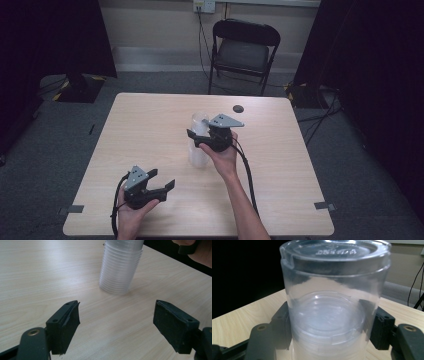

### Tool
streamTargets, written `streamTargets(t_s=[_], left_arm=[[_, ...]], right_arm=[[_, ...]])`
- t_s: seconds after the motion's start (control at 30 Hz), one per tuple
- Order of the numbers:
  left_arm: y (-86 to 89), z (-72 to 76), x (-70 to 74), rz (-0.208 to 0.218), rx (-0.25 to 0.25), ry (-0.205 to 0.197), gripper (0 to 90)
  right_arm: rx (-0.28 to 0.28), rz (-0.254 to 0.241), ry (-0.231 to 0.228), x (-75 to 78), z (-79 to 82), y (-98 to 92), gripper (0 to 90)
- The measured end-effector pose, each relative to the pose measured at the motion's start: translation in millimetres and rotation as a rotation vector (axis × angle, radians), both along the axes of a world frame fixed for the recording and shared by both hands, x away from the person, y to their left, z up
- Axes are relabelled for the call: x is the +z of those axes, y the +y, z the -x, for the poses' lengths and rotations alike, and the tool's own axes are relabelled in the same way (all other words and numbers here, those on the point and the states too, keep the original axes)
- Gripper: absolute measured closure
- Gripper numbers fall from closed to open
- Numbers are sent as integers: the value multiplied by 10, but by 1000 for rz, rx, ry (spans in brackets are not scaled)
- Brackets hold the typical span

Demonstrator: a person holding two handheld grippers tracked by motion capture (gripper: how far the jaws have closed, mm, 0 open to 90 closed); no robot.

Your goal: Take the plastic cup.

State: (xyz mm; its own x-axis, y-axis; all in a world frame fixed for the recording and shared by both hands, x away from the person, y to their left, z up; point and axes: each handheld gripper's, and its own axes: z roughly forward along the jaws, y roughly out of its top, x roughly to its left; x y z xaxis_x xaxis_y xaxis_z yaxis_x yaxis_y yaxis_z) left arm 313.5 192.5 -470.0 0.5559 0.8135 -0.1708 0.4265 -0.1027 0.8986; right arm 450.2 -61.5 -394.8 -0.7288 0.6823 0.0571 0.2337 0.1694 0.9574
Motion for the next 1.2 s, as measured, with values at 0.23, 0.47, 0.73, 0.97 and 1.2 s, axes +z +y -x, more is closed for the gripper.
streamTargets(t_s=[0.23, 0.47, 0.73, 0.97, 1.2], left_arm=[[-28, -12, 10, 0, -4, -3, 211], [-46, -4, 7, 6, -6, -6, 232], [-75, -4, -10, -12, -9, -2, 229], [-99, 8, -5, -10, -12, -27, 235], [-96, 2, 10, 13, -6, -47, 279]], right_arm=[[4, -15, -5, 64, -4, -19, 337], [-1, -21, -16, 158, -6, -29, 339], [-4, -34, -22, 246, 1, -52, 347], [0, -50, -36, 330, 8, -71, 350], [13, -47, -41, 391, 26, -62, 350]])
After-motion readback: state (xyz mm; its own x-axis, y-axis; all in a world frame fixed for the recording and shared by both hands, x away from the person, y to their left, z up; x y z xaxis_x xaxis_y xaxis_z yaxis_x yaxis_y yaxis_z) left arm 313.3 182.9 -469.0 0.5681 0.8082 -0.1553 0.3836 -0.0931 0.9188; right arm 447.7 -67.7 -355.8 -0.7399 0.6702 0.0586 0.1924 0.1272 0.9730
